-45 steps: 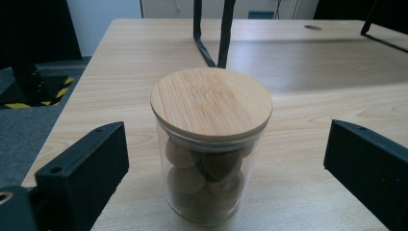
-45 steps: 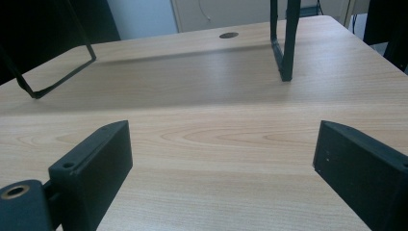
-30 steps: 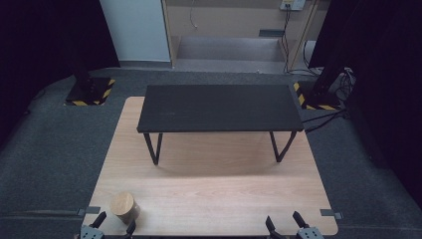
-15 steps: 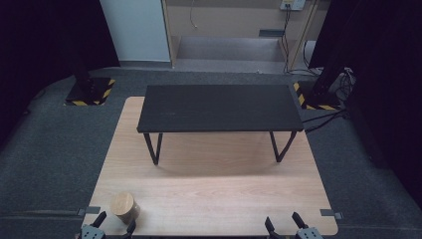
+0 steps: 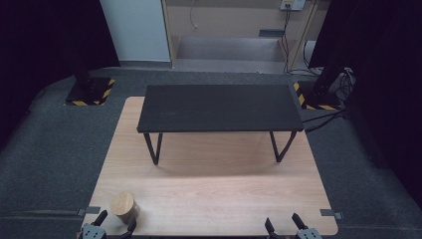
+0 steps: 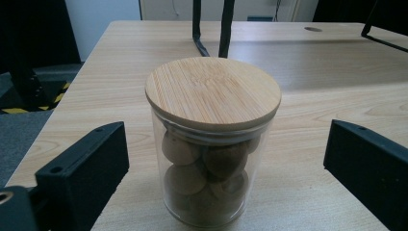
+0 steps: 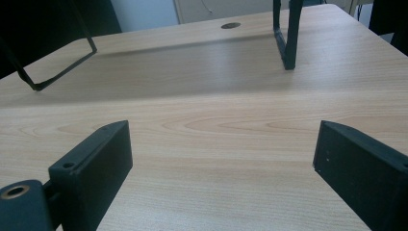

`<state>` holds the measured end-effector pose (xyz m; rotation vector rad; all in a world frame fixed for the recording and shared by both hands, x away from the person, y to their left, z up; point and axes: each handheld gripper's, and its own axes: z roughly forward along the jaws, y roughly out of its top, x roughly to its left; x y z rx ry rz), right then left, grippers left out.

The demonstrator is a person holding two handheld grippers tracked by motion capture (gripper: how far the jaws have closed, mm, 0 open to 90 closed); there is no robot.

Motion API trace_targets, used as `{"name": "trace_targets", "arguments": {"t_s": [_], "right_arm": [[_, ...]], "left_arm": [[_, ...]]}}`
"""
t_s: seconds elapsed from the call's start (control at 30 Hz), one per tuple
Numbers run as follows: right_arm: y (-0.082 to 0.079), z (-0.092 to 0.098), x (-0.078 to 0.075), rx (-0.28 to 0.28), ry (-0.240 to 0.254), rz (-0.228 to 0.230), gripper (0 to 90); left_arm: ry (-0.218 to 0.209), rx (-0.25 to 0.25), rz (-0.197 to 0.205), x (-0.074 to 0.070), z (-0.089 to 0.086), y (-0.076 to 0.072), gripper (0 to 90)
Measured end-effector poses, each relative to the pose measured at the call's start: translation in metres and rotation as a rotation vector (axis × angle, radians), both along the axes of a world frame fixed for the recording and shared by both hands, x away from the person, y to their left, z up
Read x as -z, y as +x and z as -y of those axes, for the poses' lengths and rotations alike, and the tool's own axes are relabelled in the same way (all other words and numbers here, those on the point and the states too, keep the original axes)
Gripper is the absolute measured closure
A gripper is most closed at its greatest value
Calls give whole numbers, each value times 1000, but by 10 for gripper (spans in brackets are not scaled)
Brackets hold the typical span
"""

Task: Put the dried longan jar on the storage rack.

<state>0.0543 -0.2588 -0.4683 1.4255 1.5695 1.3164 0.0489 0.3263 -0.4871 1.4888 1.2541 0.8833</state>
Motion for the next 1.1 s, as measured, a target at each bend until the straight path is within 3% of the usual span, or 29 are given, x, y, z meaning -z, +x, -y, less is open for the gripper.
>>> {"name": "trace_targets", "arguments": {"t_s": [0.47,0.7,0.8,1.1], "right_arm": [[0,0,2,1,0,-12,68],[2,-2,2,-2,-2,-18,68],[3,-2,2,-3,-4,-23,68],[5,-3,2,-2,-6,-28,68]], "left_arm": [[-15,8,-18,6,-3,11,6],[8,2,-35,10,-1,23,12],[29,-1,-33,11,2,28,27],[35,9,-23,14,0,30,140]]}}
